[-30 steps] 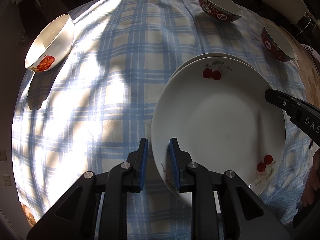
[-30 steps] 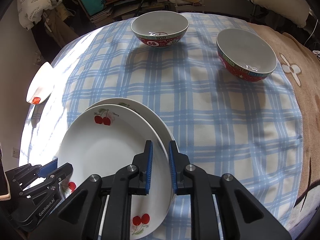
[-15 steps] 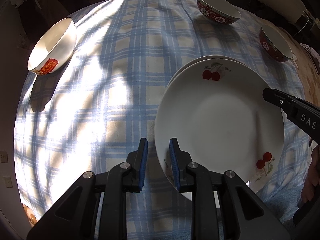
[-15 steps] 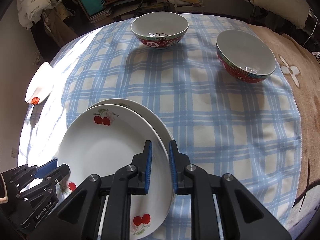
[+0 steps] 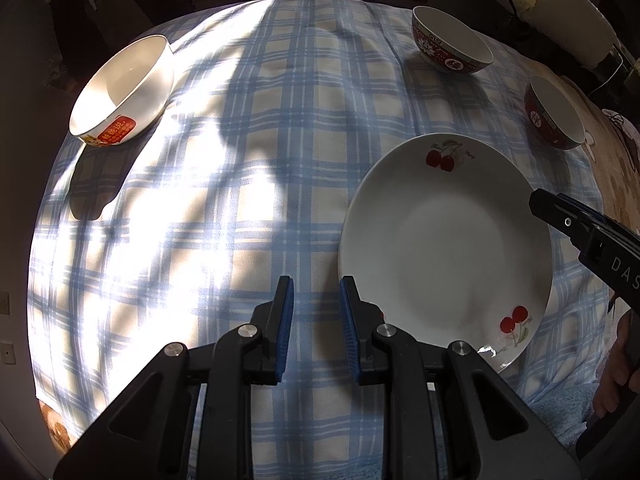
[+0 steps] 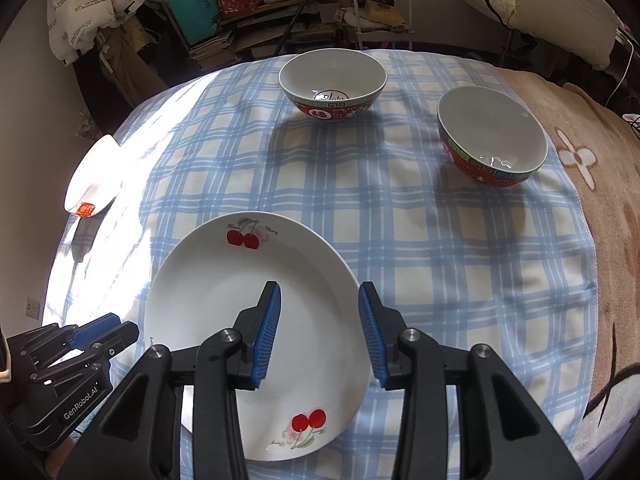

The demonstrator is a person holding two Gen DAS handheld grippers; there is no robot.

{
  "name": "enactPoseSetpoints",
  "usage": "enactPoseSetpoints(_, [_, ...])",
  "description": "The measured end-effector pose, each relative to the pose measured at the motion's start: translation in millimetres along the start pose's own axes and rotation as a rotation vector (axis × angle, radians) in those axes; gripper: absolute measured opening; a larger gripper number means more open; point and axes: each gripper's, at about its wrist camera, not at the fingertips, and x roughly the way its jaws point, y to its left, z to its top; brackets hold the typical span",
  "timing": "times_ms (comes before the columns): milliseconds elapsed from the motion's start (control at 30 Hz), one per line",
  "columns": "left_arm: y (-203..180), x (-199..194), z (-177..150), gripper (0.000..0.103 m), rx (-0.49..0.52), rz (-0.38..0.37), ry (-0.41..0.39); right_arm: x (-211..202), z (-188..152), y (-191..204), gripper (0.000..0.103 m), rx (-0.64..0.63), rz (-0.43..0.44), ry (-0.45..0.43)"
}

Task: Organize plates and bowls
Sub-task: 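Withdraw both tools and move them to the white red-label bowl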

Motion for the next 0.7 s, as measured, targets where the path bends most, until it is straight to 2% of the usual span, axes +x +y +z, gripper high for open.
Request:
enactPoseSetpoints(33, [1, -1, 0, 0.023, -0.003, -0.003, -0.001, -3, 0, 1, 0.043, 0.004, 0.002, -0.006])
enactPoseSetpoints(100, [3, -6, -1, 0.023, -0.004, -0.008, -0.012, -9, 1, 3, 0.051, 0.003, 0.018, -0.027])
enactPoseSetpoints(167, [4, -13, 1, 0.023, -0.003, -0.006, -0.025, -18, 3, 9, 0.069, -0.011, 0.030, -0.058])
enactPoseSetpoints(233, [8, -19, 2, 0.024, -0.004, -0.006, -0.035, -25, 6, 16, 0.073, -0.035, 0.028, -0.082])
enactPoseSetpoints(333, [16, -29, 6, 0.027, -0.011, 0.008, -0.046, -32, 9, 25, 0.086, -0.063, 0.016, -0.101])
enactPoseSetpoints(400, [23, -35, 10, 0.030, -0.018, 0.018, -0.051, -35, 14, 31, 0.090, -0.073, 0.023, -0.111])
enactPoseSetpoints(433, [27, -38, 12, 0.037, -0.024, 0.019, -0.048, -37, 16, 33, 0.091, -0.080, 0.031, -0.115])
enactPoseSetpoints(467, [33, -41, 15, 0.050, -0.032, 0.016, -0.052, -38, 19, 36, 0.093, -0.086, 0.036, -0.121])
enactPoseSetpoints(533, [42, -49, 21, 0.057, -0.046, 0.028, -0.079, -40, 24, 44, 0.098, -0.098, 0.032, -0.135])
enactPoseSetpoints(633, [50, -55, 31, 0.061, -0.029, 0.065, -0.085, -38, 33, 53, 0.101, -0.118, 0.040, -0.139])
enactPoseSetpoints(700, [56, -59, 36, 0.071, -0.015, 0.089, -0.089, -37, 39, 59, 0.101, -0.133, 0.046, -0.133])
